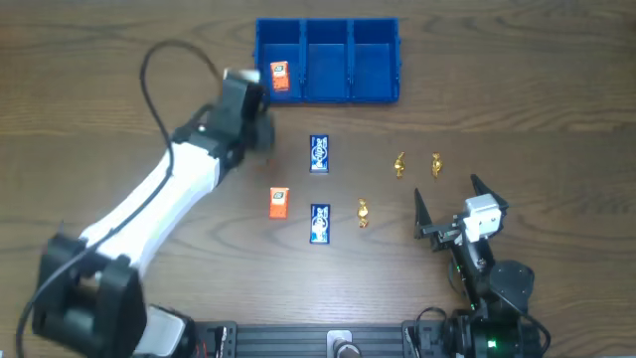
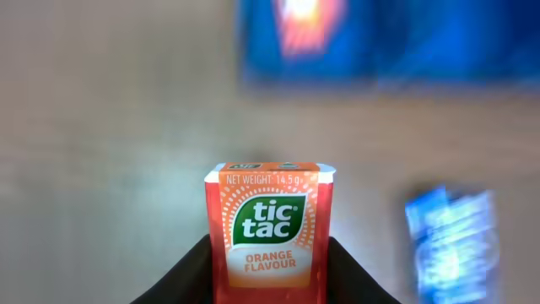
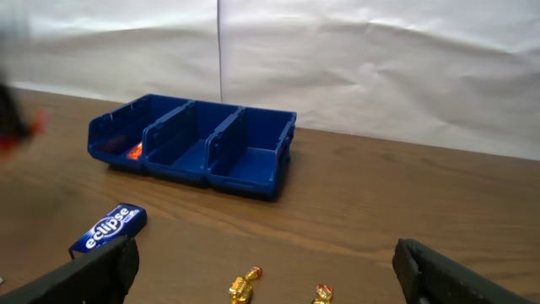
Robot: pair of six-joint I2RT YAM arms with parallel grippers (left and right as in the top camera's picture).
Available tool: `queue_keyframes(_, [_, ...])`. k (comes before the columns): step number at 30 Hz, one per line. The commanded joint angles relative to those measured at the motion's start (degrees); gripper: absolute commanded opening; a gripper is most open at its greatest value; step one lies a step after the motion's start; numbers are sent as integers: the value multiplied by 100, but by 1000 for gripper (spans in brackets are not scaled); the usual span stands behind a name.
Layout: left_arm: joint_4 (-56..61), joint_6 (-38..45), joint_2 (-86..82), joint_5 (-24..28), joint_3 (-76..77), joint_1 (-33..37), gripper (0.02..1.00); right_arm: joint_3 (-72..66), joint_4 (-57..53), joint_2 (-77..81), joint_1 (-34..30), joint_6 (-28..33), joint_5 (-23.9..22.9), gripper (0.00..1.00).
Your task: Sort Candies Into Trays
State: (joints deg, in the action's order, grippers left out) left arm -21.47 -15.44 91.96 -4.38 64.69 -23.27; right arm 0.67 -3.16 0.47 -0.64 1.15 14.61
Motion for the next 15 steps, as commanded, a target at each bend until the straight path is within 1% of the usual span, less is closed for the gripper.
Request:
queue_keyframes(1, [-463,26,619,-691,2400,-177,264,-22,-11,-31,22,83,4,998])
queue_keyframes(3, [-988,13,1694,-785,3674,-164,270,-22,-11,-31,22,83,4,998])
queue_keyframes(6, [-1322,-262,2741,-678,4568,-111,279,-22,-11,-31,22,83,4,998])
queue_keyframes(9, [-1305,-476,3261,-345,4642,57,286,-22,-11,-31,22,83,2,998])
queue_keyframes(15, [-1305,-474,3432,-304,4642,254,288,-22,-11,-31,22,83,4,998])
